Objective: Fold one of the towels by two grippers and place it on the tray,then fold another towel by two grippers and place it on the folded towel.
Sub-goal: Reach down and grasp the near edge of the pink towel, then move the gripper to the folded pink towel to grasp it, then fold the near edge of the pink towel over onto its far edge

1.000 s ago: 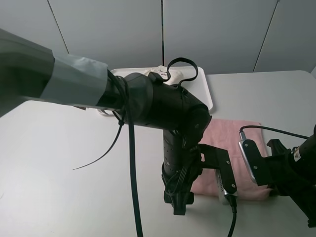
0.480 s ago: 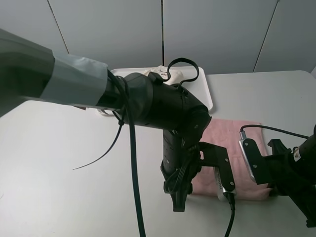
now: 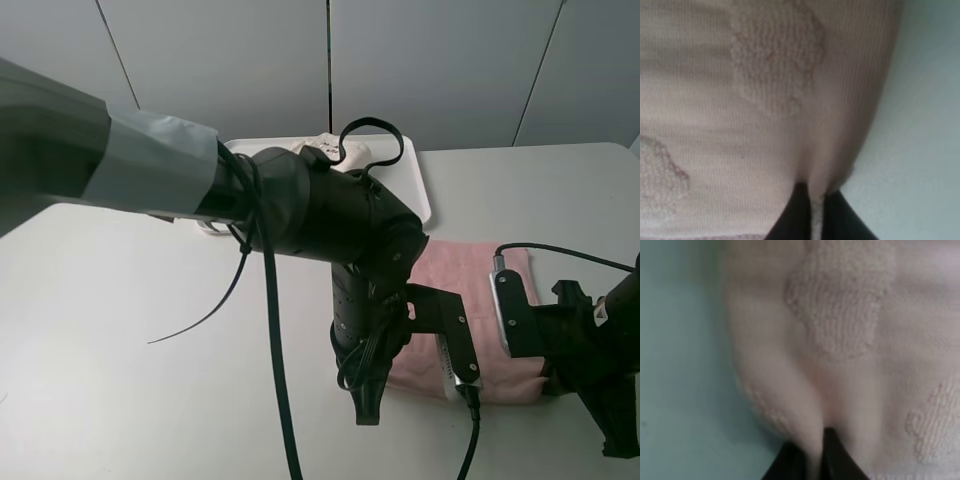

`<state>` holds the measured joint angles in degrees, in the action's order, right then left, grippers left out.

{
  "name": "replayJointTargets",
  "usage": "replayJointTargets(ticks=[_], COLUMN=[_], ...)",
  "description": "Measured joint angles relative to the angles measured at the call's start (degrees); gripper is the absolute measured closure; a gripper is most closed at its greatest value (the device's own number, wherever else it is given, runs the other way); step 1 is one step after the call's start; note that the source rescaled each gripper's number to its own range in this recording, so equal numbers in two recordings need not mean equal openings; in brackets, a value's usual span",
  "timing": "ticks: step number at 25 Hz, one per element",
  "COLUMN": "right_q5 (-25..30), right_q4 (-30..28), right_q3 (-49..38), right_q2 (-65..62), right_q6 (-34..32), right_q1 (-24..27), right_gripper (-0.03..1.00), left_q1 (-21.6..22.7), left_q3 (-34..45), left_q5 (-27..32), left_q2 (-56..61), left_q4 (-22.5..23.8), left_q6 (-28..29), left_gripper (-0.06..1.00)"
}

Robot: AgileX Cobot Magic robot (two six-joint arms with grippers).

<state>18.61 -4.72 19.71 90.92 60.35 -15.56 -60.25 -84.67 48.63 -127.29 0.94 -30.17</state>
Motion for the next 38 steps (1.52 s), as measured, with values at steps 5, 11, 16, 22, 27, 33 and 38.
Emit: replayJointTargets(ticks=[5,11,16,22,27,33,38], right_q5=[-0.4,-1.3,-0.9,1.0,1.4,1.5,1.2], right_q4=[0.0,0.0,0.0,0.0,-0.1,-2.8,-13.9], right_q3=[0.0,-0.1,-0.1,5.2,9.8,15.0,17.3], right_q2=[-0.7,-8.3,-15.2,-19.2,-17.8,-10.3,-4.0], right_q6=[-5.2,-12.3,-20.9,-34.2,-43.0,-52.7,-66.8], right_q1=[0.0,0.0,0.0,0.0,0.0,0.0,0.0], right_gripper=[0.96,0.96,0.96,0.96,0.96,0.96,0.96], left_q1=[0.3,4.5,9.0,12.8,14.5,16.2,17.4], left_q3=[0.0,0.0,0.0,-1.6,-2.9,-3.2,-3.3], left_q5=[-0.5,-2.9,-4.8,-6.0,-8.6,-12.9,-16.5], left_q2=[0.1,2.6,6.5,7.6,7.6,7.2,5.3], left_q4=[0.0,-3.8,-12.6,-19.0,-19.4,-17.5,-16.2], left_q6=[0.0,-0.1,-4.6,-5.9,-4.9,0.0,3.3], left_gripper=[0.94,0.94,0.94,0.94,0.94,0.94,0.94])
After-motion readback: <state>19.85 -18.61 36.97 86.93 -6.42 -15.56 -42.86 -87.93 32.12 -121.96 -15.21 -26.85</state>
